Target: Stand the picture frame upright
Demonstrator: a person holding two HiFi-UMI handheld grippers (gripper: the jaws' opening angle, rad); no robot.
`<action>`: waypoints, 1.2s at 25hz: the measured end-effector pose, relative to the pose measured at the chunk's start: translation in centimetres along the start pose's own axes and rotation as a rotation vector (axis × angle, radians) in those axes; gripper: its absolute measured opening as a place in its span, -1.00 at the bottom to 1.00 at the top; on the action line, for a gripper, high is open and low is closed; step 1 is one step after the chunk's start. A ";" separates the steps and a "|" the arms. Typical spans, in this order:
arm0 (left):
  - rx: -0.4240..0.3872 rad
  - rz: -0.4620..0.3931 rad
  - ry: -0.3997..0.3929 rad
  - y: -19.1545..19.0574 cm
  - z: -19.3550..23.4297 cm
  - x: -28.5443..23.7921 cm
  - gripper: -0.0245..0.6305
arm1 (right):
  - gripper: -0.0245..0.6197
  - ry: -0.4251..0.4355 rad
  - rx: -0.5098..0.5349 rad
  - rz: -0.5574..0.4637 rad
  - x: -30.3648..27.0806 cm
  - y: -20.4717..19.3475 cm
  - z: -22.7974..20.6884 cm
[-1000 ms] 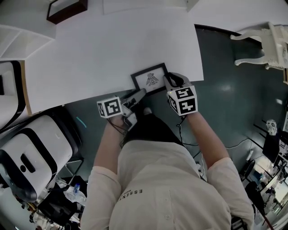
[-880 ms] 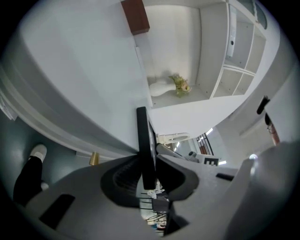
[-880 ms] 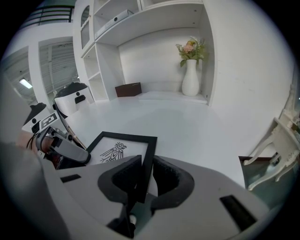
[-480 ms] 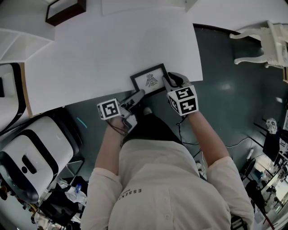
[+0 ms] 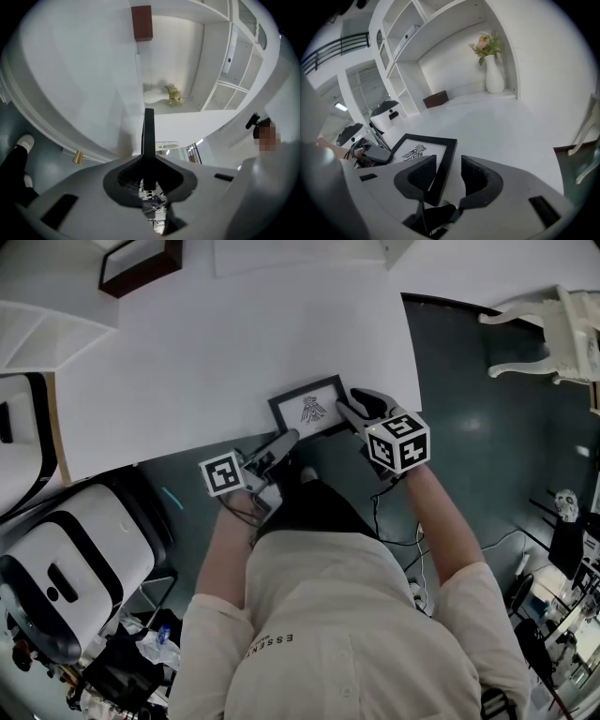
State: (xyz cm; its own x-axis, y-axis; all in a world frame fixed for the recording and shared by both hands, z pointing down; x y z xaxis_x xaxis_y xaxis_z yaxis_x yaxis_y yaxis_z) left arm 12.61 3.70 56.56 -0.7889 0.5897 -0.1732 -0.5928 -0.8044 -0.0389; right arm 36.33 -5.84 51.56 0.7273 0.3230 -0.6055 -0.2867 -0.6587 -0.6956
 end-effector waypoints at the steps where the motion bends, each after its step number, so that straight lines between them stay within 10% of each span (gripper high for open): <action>1: -0.015 0.006 -0.006 0.1 -0.2 0.2 -0.72 | -0.42 0.024 -0.014 -0.025 0.3 0.1 -0.3; 10: -0.175 0.090 -0.092 1.7 -3.8 1.1 -0.73 | -0.37 0.488 -0.242 -0.133 3.1 1.5 -1.2; 21: -0.317 0.135 -0.129 1.5 -7.3 4.1 -0.73 | -0.51 0.689 -0.158 -0.035 3.9 2.6 1.0; 30: -0.388 0.049 -0.004 0.9 -7.7 8.1 -0.72 | -0.60 0.762 -0.179 0.014 2.0 3.5 3.7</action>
State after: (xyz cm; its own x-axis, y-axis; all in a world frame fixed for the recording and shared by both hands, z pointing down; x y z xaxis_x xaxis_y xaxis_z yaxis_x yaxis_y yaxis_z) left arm 6.94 7.15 47.56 -0.8161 0.5492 -0.1801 -0.4492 -0.7988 -0.4003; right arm 34.48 -5.03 46.46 0.9704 -0.1990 -0.1367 -0.2413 -0.7798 -0.5777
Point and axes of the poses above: the fingertips, and each gripper's own axes: x backward along the fingers, z to its left, y out of its top, the point moved 10 cm from there along x, backward along the fingers, and after that the axes turned 7 degrees about y, right-handed, at the moved point
